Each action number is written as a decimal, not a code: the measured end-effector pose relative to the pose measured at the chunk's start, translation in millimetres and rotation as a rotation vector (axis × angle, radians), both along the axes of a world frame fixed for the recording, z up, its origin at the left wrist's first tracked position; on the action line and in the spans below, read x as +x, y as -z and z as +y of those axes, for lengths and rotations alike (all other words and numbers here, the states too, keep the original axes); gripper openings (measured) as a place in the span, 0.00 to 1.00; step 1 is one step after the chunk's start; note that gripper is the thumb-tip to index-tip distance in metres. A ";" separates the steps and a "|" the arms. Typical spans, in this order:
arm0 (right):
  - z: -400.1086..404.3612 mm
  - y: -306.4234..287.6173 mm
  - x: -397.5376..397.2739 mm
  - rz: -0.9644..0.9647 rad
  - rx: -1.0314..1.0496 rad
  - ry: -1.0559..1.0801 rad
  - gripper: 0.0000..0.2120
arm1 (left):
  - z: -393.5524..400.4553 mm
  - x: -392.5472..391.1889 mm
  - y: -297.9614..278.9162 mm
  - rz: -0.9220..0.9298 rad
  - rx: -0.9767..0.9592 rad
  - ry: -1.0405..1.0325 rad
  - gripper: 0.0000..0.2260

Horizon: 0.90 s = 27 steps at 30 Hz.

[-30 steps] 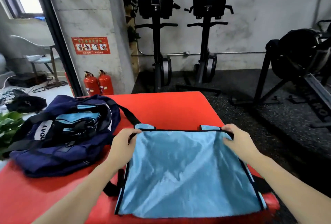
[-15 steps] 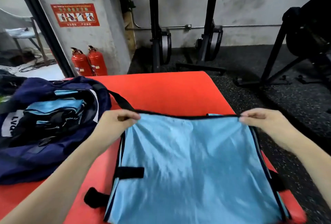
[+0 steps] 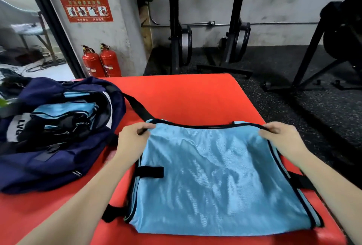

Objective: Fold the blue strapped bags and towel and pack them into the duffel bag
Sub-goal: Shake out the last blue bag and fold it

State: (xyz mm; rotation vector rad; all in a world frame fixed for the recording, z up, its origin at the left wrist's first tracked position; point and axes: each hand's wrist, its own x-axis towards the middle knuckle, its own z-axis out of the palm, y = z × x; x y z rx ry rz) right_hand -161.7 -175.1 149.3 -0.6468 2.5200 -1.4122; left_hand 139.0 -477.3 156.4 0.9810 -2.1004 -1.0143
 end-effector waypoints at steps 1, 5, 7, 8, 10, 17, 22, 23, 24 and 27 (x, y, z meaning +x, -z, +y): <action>-0.8 -6.6 -1.5 -0.003 -0.045 0.005 0.09 | 0.4 -2.3 -4.5 0.049 -0.002 0.003 0.14; -16.7 -31.3 -10.5 0.027 -0.203 0.047 0.06 | -12.8 -7.5 -24.7 0.095 -0.036 0.012 0.12; -23.3 -25.8 -10.9 0.037 -0.073 0.060 0.14 | -20.2 -3.8 -23.7 -0.010 0.004 0.002 0.17; -25.5 -20.9 -8.0 0.053 0.058 0.063 0.22 | -20.9 -1.3 -22.4 -0.097 -0.005 -0.008 0.20; -27.0 -14.9 5.5 0.189 0.284 0.052 0.29 | -12.7 2.5 -21.9 -0.240 -0.114 0.023 0.22; -22.5 8.6 53.7 0.492 0.435 -0.413 0.28 | 113.5 7.6 -3.5 -0.195 -0.204 0.400 0.17; -5.5 25.6 73.6 0.543 0.527 -0.538 0.39 | 137.3 29.7 35.8 -0.574 -0.372 0.406 0.28; -3.4 27.4 72.5 0.546 0.536 -0.538 0.38 | 125.9 34.5 37.0 -0.622 -0.400 0.331 0.30; -2.1 26.8 74.4 0.541 0.551 -0.541 0.37 | 113.4 41.6 35.8 -0.649 -0.411 0.250 0.32; -2.0 28.3 75.4 0.552 0.579 -0.539 0.40 | 78.6 61.2 34.2 -0.584 -0.301 0.075 0.37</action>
